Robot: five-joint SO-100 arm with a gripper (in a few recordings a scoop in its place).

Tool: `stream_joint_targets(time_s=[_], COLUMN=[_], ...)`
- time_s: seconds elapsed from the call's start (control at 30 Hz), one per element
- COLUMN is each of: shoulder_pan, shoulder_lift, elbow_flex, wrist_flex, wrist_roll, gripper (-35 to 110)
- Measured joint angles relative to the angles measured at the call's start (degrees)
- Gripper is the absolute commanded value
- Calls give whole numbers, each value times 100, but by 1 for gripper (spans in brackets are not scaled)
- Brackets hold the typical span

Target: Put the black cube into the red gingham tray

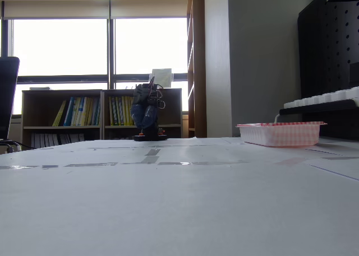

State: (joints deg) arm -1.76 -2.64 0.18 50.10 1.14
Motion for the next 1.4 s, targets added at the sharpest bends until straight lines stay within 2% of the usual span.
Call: stream_joint_targets(time_s=[0.13, 0.27, 0.33, 1.4], shoulder_pan=[26, 202, 246, 202], shoulder_lift=[-360, -545, -659, -712], elbow_flex=[0, 0, 0, 0], wrist_flex=[844, 2101, 2347, 2382], wrist_roll=[97, 396, 369, 360], gripper=[0, 0, 0, 0])
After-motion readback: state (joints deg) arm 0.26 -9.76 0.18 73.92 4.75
